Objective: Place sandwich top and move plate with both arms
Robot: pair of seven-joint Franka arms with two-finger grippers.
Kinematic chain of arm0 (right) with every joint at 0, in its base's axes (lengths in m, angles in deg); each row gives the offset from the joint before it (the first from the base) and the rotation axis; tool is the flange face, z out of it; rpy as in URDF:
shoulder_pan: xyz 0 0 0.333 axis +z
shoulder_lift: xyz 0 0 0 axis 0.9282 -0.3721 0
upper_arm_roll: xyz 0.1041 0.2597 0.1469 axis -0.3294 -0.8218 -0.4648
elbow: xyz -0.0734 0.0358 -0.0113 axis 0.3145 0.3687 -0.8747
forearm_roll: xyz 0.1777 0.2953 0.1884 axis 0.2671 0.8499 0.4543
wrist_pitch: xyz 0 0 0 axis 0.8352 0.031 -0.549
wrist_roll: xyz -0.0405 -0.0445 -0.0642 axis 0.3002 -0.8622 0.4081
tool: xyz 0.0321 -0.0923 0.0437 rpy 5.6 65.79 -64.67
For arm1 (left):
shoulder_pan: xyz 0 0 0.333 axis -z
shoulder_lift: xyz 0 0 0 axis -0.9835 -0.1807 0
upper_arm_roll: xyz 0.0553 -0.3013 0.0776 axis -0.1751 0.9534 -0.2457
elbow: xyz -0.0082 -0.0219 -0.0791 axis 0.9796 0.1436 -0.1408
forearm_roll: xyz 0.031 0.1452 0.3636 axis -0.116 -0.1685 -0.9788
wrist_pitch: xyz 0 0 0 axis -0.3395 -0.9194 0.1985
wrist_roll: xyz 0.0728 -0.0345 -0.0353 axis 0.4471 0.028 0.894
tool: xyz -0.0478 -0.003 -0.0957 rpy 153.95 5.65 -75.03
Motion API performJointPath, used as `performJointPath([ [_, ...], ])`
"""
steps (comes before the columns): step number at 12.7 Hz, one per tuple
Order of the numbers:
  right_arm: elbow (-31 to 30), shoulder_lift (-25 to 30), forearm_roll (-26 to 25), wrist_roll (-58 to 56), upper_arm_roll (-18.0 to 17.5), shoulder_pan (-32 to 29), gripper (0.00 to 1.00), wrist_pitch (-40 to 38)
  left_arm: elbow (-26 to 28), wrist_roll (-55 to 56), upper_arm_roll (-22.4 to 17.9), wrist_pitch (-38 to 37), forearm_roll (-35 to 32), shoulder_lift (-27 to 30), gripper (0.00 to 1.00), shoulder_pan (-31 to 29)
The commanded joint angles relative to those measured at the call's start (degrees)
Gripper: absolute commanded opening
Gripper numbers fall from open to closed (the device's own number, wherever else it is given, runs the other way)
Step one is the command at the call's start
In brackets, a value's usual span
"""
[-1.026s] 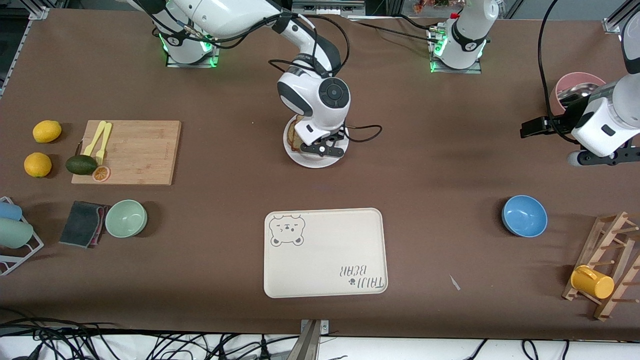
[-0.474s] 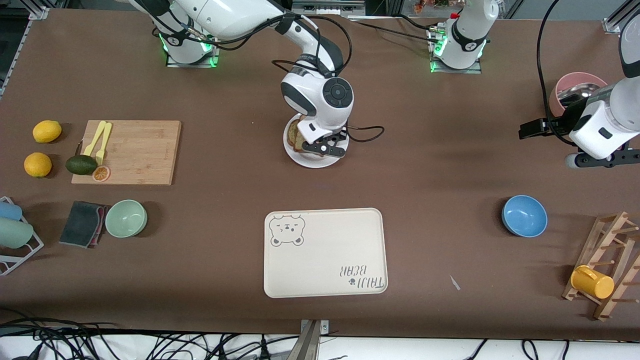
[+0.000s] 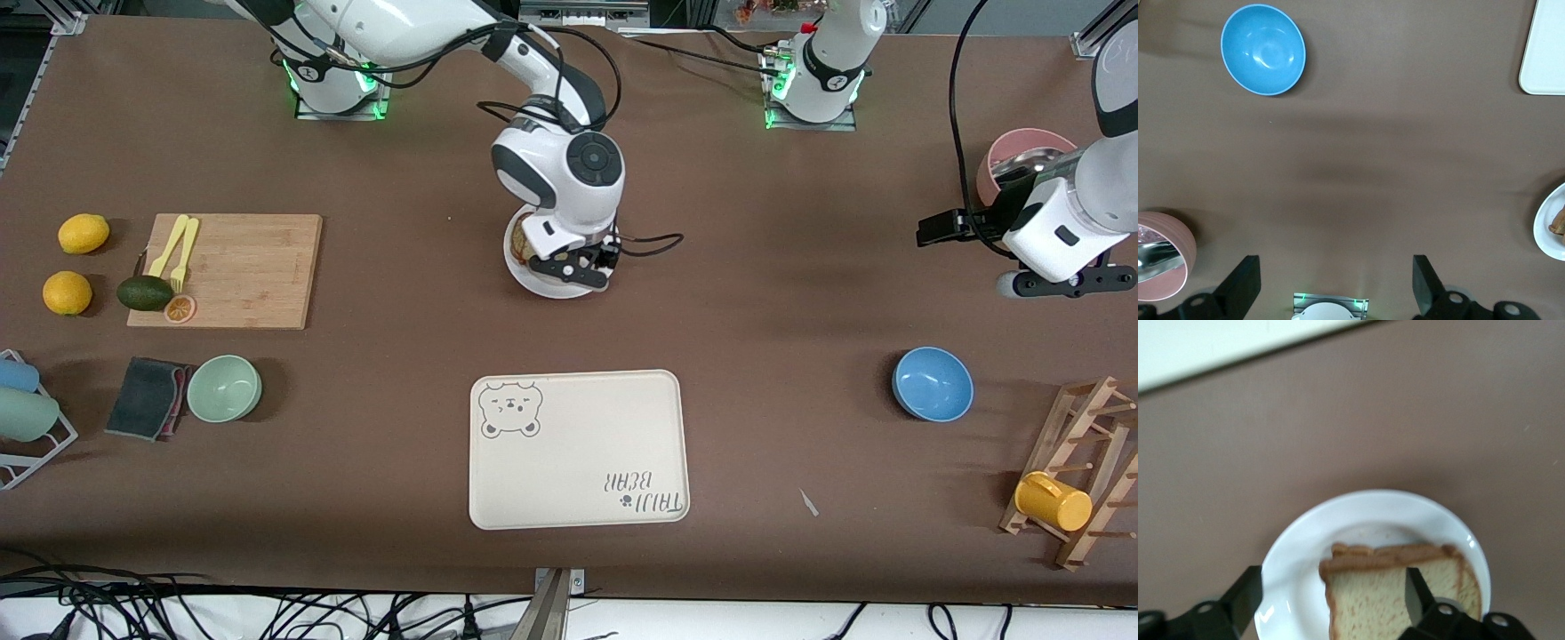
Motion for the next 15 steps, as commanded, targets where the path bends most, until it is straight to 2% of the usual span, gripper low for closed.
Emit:
performJointPath([
  [1, -0.95, 5.16, -0.19, -4.88, -0.18, -5.20, 1.00, -0.66, -1.42, -0.15, 0.04, -0.74, -1.01, -0.40, 1.00, 0.39],
  [5, -1.04, 11.31, 0.25, -14.37, 0.00, -12.23, 1.00, -6.36, -1.51, 0.02, 0.21, -0.74, -0.84, -0.31, 1.00, 0.56],
  [6, -1.04, 12.80, 2.16, -17.97, 0.09, -13.99, 1.00, -7.42, -1.51, -0.07, 0.12, -0.74, -0.84, -0.31, 1.00, 0.48],
  [8, -1.30, 15.09, 10.31, -19.42, 0.61, -17.85, 1.00, -7.87, -1.51, -0.16, 0.21, -0.74, -0.84, -0.31, 1.00, 0.47],
  [10, -2.61, 19.13, 12.55, -20.72, 5.07, -18.49, 1.00, -10.66, -1.51, 0.02, 0.21, -0.82, -0.84, -0.23, 1.00, 0.47],
  [15, -2.97, 25.20, 12.64, -34.24, 14.66, -18.49, 1.00, -15.60, -1.51, -0.07, 0.21, -0.82, -0.84, -0.22, 1.00, 0.56],
])
